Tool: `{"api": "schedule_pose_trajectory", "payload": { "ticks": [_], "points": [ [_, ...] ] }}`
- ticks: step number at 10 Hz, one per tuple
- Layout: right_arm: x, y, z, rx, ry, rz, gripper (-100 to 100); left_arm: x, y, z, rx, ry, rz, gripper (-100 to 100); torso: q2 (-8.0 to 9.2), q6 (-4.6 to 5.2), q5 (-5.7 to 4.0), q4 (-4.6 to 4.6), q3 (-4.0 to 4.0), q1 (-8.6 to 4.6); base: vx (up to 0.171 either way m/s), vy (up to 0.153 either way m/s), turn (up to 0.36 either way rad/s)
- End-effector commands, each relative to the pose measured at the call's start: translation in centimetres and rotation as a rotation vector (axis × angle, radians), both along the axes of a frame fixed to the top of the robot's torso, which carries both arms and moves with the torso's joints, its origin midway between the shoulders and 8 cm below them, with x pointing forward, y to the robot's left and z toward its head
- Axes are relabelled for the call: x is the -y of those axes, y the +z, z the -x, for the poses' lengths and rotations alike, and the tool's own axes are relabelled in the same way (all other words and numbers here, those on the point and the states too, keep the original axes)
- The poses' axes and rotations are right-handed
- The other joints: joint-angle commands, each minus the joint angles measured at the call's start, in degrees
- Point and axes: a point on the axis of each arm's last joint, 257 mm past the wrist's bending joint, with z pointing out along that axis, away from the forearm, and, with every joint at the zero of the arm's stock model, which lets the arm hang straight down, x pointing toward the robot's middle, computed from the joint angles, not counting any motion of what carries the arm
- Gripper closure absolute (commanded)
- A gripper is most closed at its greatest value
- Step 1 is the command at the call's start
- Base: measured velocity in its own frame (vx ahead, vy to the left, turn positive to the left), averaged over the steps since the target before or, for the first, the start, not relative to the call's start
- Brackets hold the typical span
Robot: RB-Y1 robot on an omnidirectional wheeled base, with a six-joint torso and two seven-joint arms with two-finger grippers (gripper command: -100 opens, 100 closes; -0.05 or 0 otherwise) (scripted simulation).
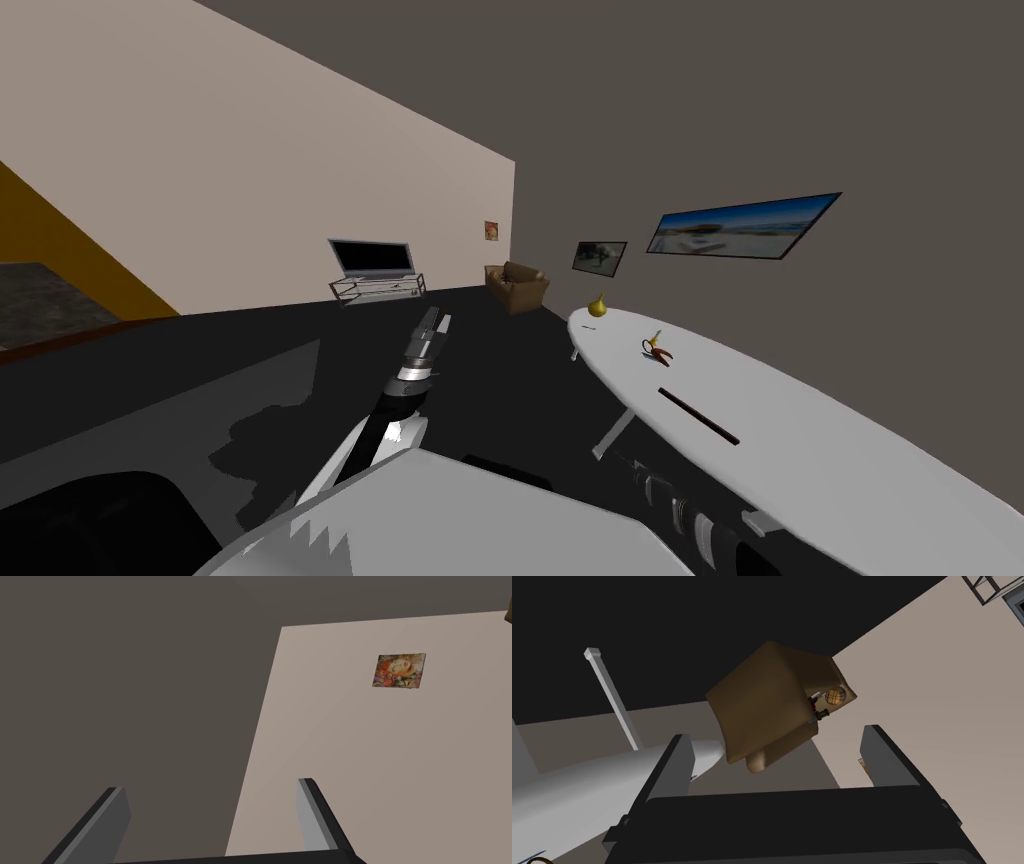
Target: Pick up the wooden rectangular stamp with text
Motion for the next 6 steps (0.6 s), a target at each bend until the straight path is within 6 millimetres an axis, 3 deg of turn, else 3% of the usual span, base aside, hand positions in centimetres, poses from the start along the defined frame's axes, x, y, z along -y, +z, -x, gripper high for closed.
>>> {"api": "schedule_pose_trajectory", "payload": {
  "ticks": [1,4,5,6],
  "points": [
    [1.7,-0.4,0.9,-0.018,-0.008,0.024,-100,0.0,0.0,0.0,0.000,0.000,0.000,0,0.00,0.00,0.00,0.00,0.00,0.00,0.023,-0.015,-0.006],
    [6.5,-2.8,5.4,-0.129,0.043,0.162,-100,0.0,0.0,0.0,0.000,0.000,0.000,0,0.12,0.00,0.00,0.03,0.08,-0.02,0.068,-0.027,0.221],
    [7.8,-3.1,6.0,-0.143,0.027,0.182,-100,0.0,0.0,0.0,0.000,0.000,0.000,0,-0.01,-0.06,-0.01,0.01,0.01,-0.07,0.093,-0.042,0.120],
    [9.6,-3.7,8.2,-0.192,0.064,0.237,-100,0.0,0.0,0.0,0.000,0.000,0.000,0,0.00,0.03,-0.01,0.00,0.00,-0.06,0.120,-0.047,0.203]
  ]
}}
